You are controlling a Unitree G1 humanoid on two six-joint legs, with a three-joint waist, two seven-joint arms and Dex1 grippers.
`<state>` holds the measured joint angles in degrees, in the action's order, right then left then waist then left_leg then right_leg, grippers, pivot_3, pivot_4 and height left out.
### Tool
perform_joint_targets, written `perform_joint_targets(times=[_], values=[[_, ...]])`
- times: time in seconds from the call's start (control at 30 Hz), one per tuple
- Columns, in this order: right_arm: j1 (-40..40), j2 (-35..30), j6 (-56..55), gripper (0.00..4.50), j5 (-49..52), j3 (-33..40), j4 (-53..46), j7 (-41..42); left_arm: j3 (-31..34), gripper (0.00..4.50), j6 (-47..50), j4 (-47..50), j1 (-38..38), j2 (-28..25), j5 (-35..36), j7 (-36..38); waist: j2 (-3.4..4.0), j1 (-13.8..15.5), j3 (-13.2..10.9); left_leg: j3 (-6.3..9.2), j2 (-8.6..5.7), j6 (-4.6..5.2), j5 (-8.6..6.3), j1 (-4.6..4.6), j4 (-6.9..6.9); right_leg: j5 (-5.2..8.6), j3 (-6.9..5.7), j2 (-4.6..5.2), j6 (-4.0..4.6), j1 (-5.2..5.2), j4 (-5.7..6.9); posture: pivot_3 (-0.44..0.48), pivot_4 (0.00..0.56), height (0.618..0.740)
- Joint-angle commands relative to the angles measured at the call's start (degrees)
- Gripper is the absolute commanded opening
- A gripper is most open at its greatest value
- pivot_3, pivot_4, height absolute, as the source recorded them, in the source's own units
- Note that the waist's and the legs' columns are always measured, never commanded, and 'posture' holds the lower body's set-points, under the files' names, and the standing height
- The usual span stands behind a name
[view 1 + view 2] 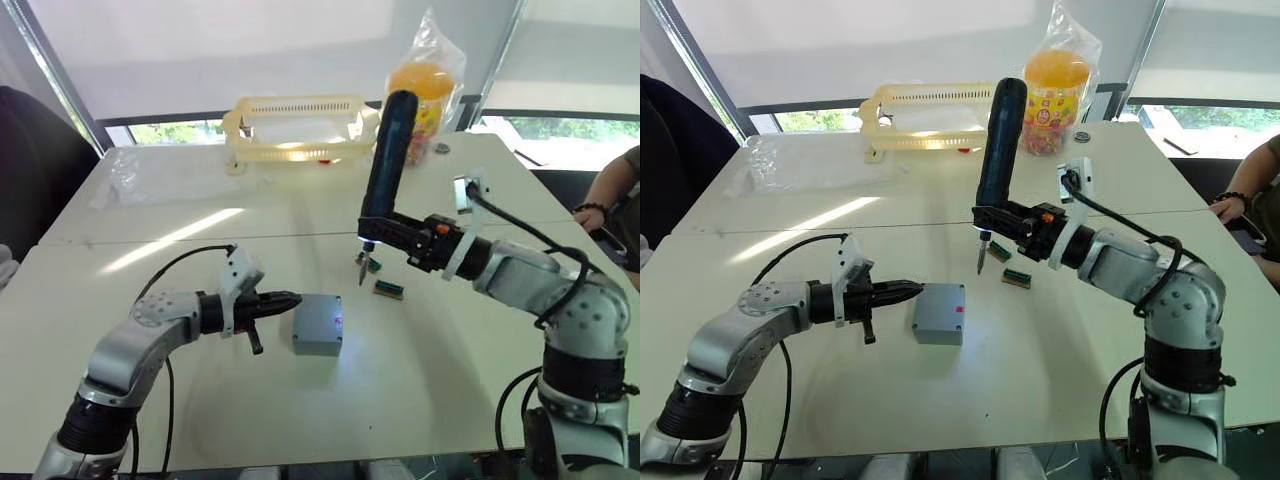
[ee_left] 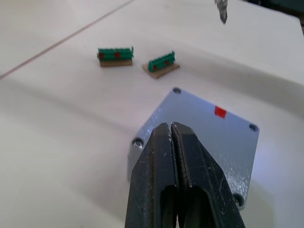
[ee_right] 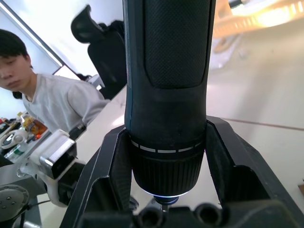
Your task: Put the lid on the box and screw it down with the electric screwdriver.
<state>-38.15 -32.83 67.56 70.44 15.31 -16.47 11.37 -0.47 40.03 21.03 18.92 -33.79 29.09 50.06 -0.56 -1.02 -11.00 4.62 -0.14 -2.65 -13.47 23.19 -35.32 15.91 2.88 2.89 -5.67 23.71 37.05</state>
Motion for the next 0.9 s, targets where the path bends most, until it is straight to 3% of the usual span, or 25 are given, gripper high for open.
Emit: perform_joint_targets(times=[0.03,0.23,0.4,0.7,0.9], values=[[-2.1,-7.3,6.8,1.77,4.8,3.1,3.3,0.5,5.4,0.0,1.0,3.9,-1.1,-3.1,2.9,-0.2,-0.02,0.1,0.0,0.02,-0.01,0.0,0.0,0.11,-0.02,-0.01,-0.03,-0.01,-0.02,0.08,0.01,0.0,0.15,0.74],[0.0,-20.1,22.0,1.77,7.4,3.6,12.0,1.4,10.2,0.0,2.3,8.2,-8.6,-11.4,4.3,2.0,-0.05,0.2,0.0,-0.03,-0.02,0.03,-0.02,0.32,0.07,-0.01,-0.04,0.02,-0.02,0.33,-0.06,0.0,0.15,0.74],[4.3,-28.8,24.9,1.77,4.8,-0.5,18.2,5.4,15.3,0.0,4.1,13.8,-17.1,-17.2,8.3,5.2,-0.06,0.1,-0.1,-0.15,-0.02,0.03,-0.02,0.31,0.05,0.02,0.03,0.01,0.02,0.37,-0.05,0.0,0.15,0.74],[3.2,-28.7,24.9,1.77,-4.5,-8.0,27.2,10.5,19.8,0.0,7.3,17.1,-17.9,-17.6,18.4,4.3,-0.06,-0.1,-0.1,-0.29,0.12,0.02,0.0,0.25,-0.41,-0.02,0.11,-0.17,0.44,0.28,0.01,0.0,0.15,0.74],[-0.9,-25.2,24.9,1.77,-11.0,-10.6,32.1,11.7,16.1,0.0,7.2,16.2,-15.1,-16.1,20.2,2.4,-0.06,-0.2,-0.1,-0.34,0.12,0.02,0.0,0.26,-0.41,-0.13,0.15,-0.2,0.24,0.3,0.02,0.0,0.15,0.74]])
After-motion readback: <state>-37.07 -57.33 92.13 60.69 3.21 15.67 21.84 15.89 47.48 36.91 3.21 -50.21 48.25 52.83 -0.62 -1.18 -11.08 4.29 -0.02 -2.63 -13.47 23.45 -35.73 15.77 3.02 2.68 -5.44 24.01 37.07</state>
